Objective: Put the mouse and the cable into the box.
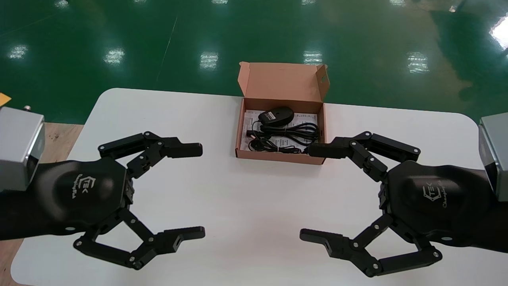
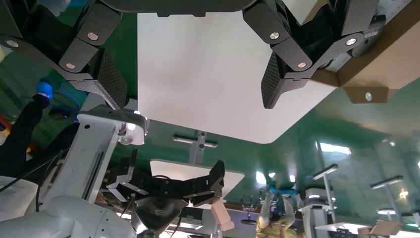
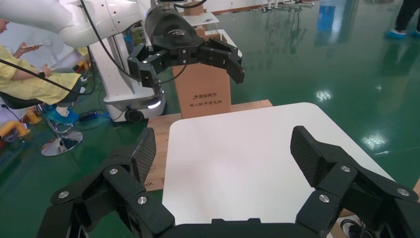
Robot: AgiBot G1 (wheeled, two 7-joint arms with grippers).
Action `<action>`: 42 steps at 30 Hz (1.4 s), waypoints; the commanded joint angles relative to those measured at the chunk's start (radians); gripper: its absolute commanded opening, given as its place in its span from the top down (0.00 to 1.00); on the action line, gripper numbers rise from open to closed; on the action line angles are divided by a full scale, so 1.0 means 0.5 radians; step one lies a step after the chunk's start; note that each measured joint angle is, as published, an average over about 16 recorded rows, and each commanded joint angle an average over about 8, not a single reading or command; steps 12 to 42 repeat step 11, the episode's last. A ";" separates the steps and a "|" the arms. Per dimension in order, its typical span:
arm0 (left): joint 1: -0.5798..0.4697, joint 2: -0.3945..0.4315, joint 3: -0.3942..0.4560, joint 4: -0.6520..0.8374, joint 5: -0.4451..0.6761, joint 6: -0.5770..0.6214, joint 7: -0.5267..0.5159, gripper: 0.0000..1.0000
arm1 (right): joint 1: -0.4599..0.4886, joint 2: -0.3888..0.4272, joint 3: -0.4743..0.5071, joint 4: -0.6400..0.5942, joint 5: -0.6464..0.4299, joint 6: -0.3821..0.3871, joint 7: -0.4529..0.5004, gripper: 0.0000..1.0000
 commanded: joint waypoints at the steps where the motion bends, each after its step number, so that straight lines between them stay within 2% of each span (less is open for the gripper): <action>1: 0.000 0.000 0.000 0.000 0.000 0.000 0.000 0.00 | 0.000 0.000 0.000 0.000 0.000 0.000 0.000 0.00; 42: 0.000 0.000 0.000 0.000 0.000 0.000 0.000 0.00 | 0.000 0.000 0.000 0.000 0.000 0.000 0.000 0.00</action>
